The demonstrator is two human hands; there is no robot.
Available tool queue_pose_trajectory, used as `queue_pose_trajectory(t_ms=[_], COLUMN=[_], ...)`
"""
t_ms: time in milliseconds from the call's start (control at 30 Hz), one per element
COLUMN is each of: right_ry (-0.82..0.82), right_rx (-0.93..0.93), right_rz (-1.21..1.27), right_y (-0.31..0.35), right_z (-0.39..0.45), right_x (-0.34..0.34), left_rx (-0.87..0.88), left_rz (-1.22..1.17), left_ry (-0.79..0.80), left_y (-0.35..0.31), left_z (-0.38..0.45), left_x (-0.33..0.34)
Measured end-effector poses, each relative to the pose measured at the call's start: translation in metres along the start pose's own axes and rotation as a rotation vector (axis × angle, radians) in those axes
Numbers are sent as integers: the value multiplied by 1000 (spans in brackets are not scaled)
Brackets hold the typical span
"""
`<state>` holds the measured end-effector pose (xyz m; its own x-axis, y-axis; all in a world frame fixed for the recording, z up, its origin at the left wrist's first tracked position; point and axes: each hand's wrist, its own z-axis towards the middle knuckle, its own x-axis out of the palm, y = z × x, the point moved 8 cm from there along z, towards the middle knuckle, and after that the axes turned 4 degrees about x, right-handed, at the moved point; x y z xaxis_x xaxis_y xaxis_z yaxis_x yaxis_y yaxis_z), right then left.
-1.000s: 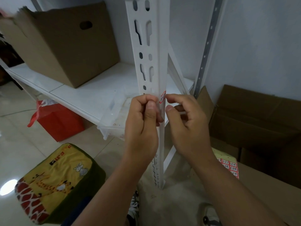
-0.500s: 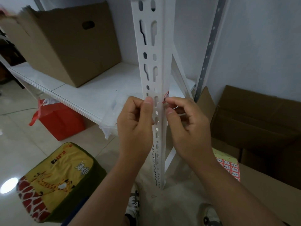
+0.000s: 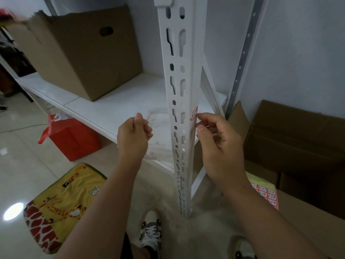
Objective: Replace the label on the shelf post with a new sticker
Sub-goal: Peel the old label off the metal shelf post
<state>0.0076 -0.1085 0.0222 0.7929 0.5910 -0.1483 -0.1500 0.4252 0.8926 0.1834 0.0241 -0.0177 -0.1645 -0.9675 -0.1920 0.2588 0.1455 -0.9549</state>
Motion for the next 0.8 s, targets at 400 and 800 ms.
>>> queue_pose_trajectory(t_ms=[400, 800], right_ry=[24, 47], right_rx=[12, 18], right_rz=[29, 51], right_y=[0, -3], right_z=[-1, -1], right_x=[1, 3], left_rx=[-54, 23], left_rz=[552, 947], left_ry=[168, 173], left_y=[50, 65], left_z=[25, 35], left_x=[29, 36])
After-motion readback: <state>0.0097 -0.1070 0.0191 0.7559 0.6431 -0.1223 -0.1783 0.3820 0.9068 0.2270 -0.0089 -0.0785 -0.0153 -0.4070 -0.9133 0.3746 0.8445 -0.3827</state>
